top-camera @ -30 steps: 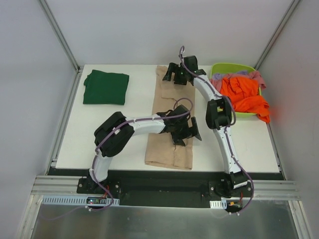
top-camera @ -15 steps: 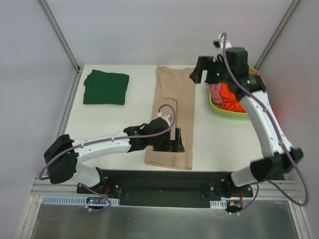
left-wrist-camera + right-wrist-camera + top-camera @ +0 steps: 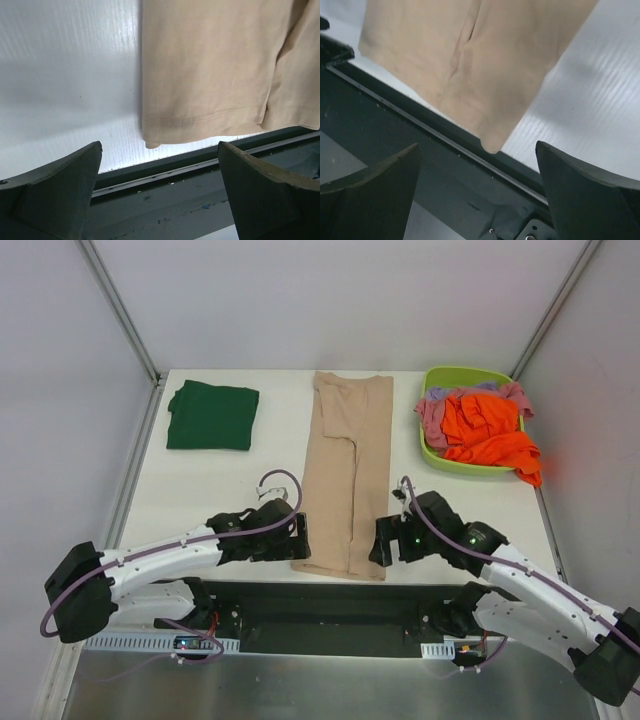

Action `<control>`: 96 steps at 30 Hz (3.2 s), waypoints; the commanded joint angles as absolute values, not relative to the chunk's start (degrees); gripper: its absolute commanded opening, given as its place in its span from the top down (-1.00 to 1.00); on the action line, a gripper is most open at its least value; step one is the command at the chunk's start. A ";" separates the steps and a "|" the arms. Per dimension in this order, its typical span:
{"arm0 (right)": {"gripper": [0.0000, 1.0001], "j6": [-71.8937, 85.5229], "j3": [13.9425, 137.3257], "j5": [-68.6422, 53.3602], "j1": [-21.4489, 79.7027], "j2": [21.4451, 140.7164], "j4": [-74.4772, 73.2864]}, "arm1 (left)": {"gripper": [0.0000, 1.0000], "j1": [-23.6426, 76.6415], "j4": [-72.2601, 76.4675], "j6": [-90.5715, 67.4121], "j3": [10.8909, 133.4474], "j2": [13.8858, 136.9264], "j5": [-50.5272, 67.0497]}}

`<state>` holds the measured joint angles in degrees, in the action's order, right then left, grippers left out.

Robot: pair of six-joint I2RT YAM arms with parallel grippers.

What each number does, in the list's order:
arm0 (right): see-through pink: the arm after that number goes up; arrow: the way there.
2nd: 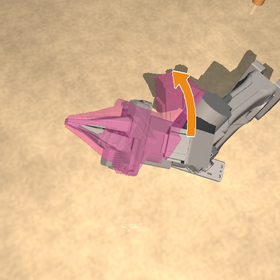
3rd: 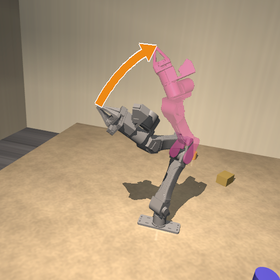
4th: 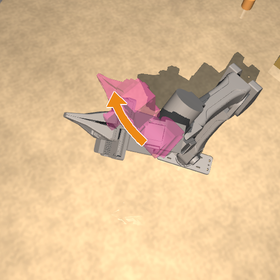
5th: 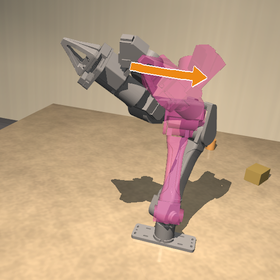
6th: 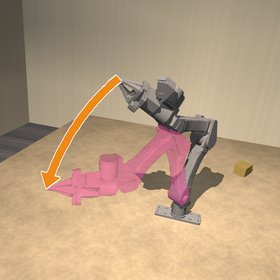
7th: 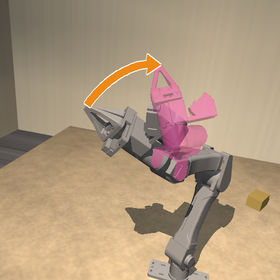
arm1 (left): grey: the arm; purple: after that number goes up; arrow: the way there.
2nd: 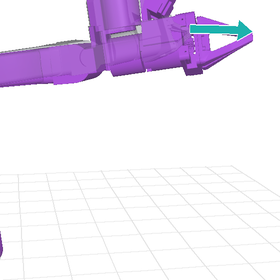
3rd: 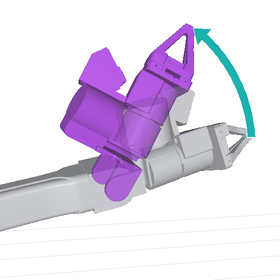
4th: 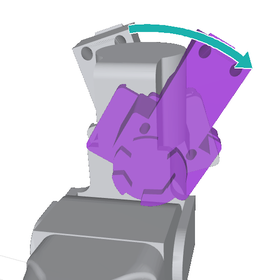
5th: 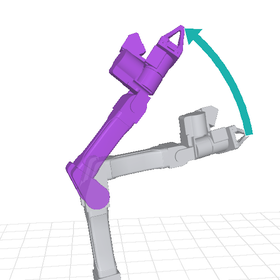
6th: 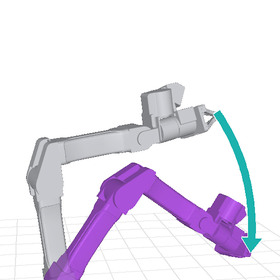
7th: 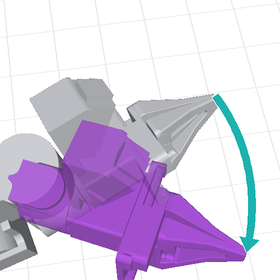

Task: Fold and stack the t-shirts
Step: Rotate the tshirt 90 degrees, then grab the bottom of the folded rectangular tshirt with both arms, then fold the folded rectangular tshirt in 1/3 of the way

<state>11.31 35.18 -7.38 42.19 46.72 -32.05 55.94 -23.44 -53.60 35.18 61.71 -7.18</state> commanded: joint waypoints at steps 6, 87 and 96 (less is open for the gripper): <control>-0.84 26.10 29.80 0.88 51.68 48.69 -26.29 | -0.47 55.46 -19.86 -54.93 35.68 71.88 -1.06; 0.99 6.95 56.51 3.71 34.64 71.35 -15.93 | 1.00 34.90 -19.07 -38.85 66.96 84.36 -1.50; 0.99 6.50 61.26 -2.55 28.48 81.73 -10.55 | 1.00 30.68 -19.16 -35.68 76.64 97.02 2.55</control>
